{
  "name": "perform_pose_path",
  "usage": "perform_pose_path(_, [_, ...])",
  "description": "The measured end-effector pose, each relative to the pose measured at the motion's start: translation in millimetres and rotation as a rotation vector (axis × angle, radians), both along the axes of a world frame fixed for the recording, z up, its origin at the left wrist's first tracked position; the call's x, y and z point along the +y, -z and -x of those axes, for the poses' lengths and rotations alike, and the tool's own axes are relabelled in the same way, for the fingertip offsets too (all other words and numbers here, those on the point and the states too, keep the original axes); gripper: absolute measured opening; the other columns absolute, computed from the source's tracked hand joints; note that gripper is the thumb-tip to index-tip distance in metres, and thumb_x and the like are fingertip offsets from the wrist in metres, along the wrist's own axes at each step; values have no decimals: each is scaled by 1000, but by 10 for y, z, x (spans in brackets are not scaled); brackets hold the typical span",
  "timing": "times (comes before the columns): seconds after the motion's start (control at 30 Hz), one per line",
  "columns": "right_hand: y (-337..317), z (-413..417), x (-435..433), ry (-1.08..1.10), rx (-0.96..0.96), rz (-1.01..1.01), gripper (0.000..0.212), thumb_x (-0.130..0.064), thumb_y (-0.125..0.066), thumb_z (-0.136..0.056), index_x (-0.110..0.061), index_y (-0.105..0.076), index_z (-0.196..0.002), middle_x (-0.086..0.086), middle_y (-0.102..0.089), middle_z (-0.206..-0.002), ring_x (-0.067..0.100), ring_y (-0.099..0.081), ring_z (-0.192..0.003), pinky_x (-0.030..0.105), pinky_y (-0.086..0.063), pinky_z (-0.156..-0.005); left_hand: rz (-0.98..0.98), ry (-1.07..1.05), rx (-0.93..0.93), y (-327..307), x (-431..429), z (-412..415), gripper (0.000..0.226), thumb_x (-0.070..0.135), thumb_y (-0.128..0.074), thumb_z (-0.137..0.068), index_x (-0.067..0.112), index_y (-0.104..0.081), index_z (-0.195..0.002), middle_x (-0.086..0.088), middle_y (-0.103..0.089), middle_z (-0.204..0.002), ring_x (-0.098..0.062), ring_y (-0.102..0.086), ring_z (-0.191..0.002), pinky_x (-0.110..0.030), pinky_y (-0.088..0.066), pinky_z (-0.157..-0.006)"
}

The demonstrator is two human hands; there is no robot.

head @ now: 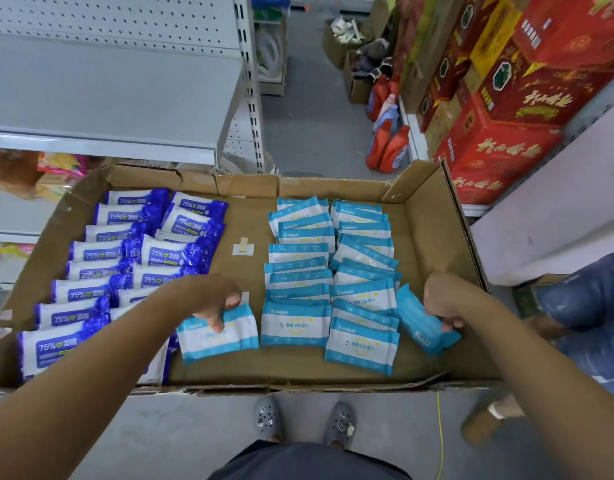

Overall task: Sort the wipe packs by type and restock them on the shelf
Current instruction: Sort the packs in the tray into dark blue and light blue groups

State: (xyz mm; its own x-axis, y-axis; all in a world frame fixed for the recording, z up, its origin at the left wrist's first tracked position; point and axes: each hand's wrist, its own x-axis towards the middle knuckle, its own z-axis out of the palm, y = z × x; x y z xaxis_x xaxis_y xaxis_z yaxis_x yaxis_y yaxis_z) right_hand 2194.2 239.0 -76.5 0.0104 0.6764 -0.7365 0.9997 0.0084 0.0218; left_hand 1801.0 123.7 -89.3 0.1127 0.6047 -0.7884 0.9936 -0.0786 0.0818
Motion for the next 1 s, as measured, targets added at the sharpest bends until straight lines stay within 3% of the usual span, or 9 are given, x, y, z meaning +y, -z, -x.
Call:
perform_pose_path(0.2, [-428, 96, 163, 89, 202, -160, 6, 0, -63, -86, -6, -65, -85, 17, -73, -82, 27, -75, -67, 35, -63, -62, -67, -40, -20, -354, 207, 31, 37, 24, -82, -80, 16, -59, -107, 6, -58, -95, -18, -55, -89, -30, -41, -76])
perform_pose_path(0.37, [-457, 153, 200, 60, 441, -274, 29, 7, -66, -82, -20, -66, -91, -5, -68, -88, 12, -67, -79, 13, -49, -55, -122, -36, -112, -383, 285, -95, 32, 23, -82, -81, 20, -55, -98, 7, -61, -93, -18, -57, -88, -29, -37, -68])
perform_pose_path(0.47, [-426, 216, 146, 82, 612, -375, 10, -15, -71, -87, -24, -74, -90, -6, -72, -93, 11, -66, -89, 27, -54, -78, -185, -32, -169, -369, 307, -180, 32, 24, -82, -80, 20, -54, -93, 7, -61, -94, -18, -56, -89, -29, -35, -67])
perform_pose_path(0.5, [-405, 229, 125, 40, 617, -413, 7, -19, -75, -84, -25, -74, -87, -7, -71, -91, 10, -65, -88, 27, -52, -77, -204, -33, -190, -363, 316, -215, 32, 24, -82, -80, 19, -54, -94, 7, -60, -96, -19, -55, -90, -28, -34, -67])
perform_pose_path(0.57, [-318, 252, 71, -113, 622, -458, 23, -13, -81, -78, -28, -68, -88, -9, -61, -94, 11, -60, -90, 22, -44, -74, -228, -27, -236, -360, 327, -314, 31, 24, -80, -82, 21, -51, -94, 6, -59, -97, -18, -53, -90, -28, -33, -68])
perform_pose_path(0.7, [-181, 344, -68, -177, 794, -359, 56, -2, -79, -77, -36, -55, -114, -11, -41, -117, -6, -48, -104, 17, -42, -85, -262, -25, -318, -279, 294, -521, 28, 34, -77, -84, 33, -50, -91, 13, -56, -93, -14, -51, -88, -29, -37, -69])
perform_pose_path(0.8, [-93, 388, -149, -52, 806, -176, 72, -7, -81, -79, -38, -46, -135, -7, -48, -128, 8, -53, -116, 30, -49, -96, -290, -30, -340, -213, 257, -623, 35, 38, -75, -86, 28, -62, -116, 11, -62, -108, -9, -50, -90, -25, -33, -65])
perform_pose_path(0.87, [-12, 392, -197, 7, 805, -71, 74, -6, -81, -80, -35, -47, -138, 0, -57, -127, 15, -57, -119, 35, -49, -102, -271, -64, -379, -153, 233, -674, 40, 35, -75, -87, 24, -63, -123, 7, -65, -114, -7, -51, -91, -22, -33, -65])
perform_pose_path(1.0, [108, 409, -294, -114, 733, -32, 48, -5, -75, -85, -18, -61, -130, -8, -65, -114, 5, -62, -102, 16, -49, -89, -290, -112, -398, 28, 157, -739, 36, 31, -76, -87, 19, -67, -120, 3, -67, -114, -9, -55, -95, -22, -36, -74])
